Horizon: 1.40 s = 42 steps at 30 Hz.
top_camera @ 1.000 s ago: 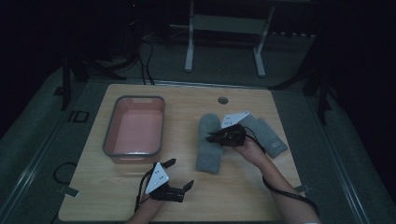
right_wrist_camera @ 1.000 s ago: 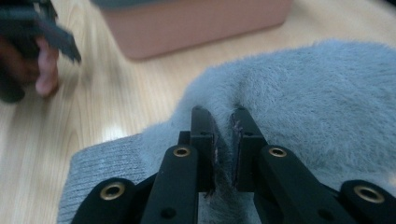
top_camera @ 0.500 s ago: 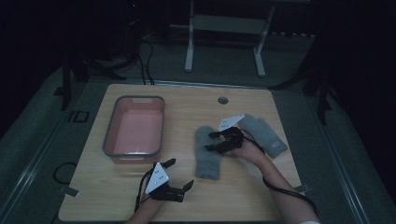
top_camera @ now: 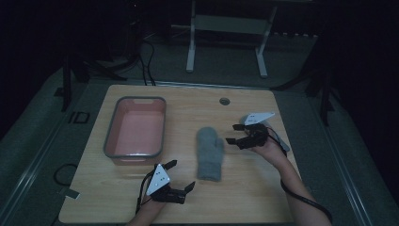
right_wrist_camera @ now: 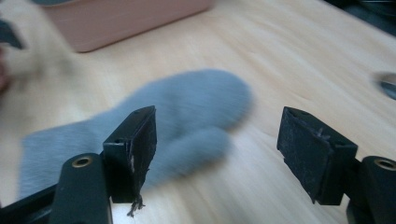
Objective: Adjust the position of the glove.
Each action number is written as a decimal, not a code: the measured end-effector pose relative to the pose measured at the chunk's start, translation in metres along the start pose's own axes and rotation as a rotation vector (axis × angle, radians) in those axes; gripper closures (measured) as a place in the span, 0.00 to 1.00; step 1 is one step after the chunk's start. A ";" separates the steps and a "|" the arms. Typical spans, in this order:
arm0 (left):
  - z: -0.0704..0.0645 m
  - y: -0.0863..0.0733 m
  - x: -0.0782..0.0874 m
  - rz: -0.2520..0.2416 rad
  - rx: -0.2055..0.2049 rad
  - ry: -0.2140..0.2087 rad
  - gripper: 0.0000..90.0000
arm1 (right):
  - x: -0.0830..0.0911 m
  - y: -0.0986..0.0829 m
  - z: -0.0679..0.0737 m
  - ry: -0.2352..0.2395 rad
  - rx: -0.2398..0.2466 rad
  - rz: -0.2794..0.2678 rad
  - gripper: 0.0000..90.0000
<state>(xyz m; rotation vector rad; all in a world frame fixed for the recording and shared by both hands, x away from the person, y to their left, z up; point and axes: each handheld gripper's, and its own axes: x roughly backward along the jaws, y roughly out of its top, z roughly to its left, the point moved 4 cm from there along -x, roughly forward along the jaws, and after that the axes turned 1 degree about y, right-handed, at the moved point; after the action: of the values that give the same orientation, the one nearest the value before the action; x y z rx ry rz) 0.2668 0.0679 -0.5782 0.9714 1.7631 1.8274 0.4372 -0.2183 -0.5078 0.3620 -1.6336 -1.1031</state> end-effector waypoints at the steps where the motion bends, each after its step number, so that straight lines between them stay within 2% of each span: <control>1: 0.000 0.000 0.000 0.000 0.000 0.000 0.01 | 0.005 -0.003 -0.005 -0.017 -0.010 -0.002 0.35; 2: 0.000 0.000 0.000 0.000 0.001 0.000 0.01 | 0.008 -0.005 -0.008 -0.031 -0.017 -0.002 0.36; 4: 0.000 0.000 0.000 0.000 0.001 0.000 0.01 | 0.018 -0.011 -0.018 -0.086 -0.032 0.005 0.36; 7: 0.000 0.000 0.000 0.000 0.003 0.000 0.01 | 0.028 -0.020 -0.032 -0.136 -0.062 0.009 0.36; 9: 0.000 0.000 0.000 0.000 0.003 0.000 0.01 | 0.032 -0.026 -0.039 -0.154 -0.086 0.028 0.36; 12: 0.001 0.000 0.000 0.000 0.003 0.000 0.01 | 0.038 -0.038 -0.050 -0.189 -0.101 0.062 0.43; 17: 0.001 0.000 0.000 0.000 0.006 0.000 0.01 | 0.045 -0.060 -0.071 -0.237 -0.179 0.073 0.46; 21: 0.001 0.000 0.000 0.000 0.006 0.000 0.01 | 0.046 -0.073 -0.078 -0.270 -0.187 0.100 0.46; 22: 0.001 0.000 0.000 0.000 0.005 0.001 0.01 | 0.045 -0.083 -0.083 -0.281 -0.197 0.118 0.46; 24: 0.001 0.000 0.000 0.001 0.006 0.001 0.01 | 0.043 -0.091 -0.086 -0.285 -0.202 0.139 0.47; 28: 0.001 0.000 0.000 0.001 0.005 0.002 0.01 | 0.036 -0.101 -0.087 -0.263 -0.198 0.173 0.56; 30: 0.001 0.000 0.000 0.001 0.005 0.002 0.01 | 0.034 -0.105 -0.086 -0.268 -0.199 0.171 0.62; 32: 0.001 0.000 0.000 0.002 0.006 0.003 0.01 | 0.035 -0.105 -0.087 -0.278 -0.226 0.164 0.72; 34: 0.001 0.000 0.000 0.001 0.006 0.003 0.01 | 0.036 -0.104 -0.086 -0.283 -0.277 0.156 0.81; 35: 0.001 0.000 0.000 0.002 0.006 0.003 0.01 | 0.037 -0.103 -0.086 -0.295 -0.305 0.150 0.84; 38: 0.001 0.000 0.000 0.001 0.007 0.004 0.01 | 0.037 -0.100 -0.080 -0.345 -0.343 0.128 0.87; 42: 0.001 0.000 0.000 0.001 0.007 0.003 0.01 | 0.041 -0.092 -0.063 -0.409 -0.394 0.069 0.89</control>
<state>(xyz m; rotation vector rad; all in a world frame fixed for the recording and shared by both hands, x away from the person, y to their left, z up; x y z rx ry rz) 0.2674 0.0686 -0.5782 0.9731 1.7729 1.8253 0.4506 -0.3248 -0.5576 -0.1888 -1.7081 -1.4786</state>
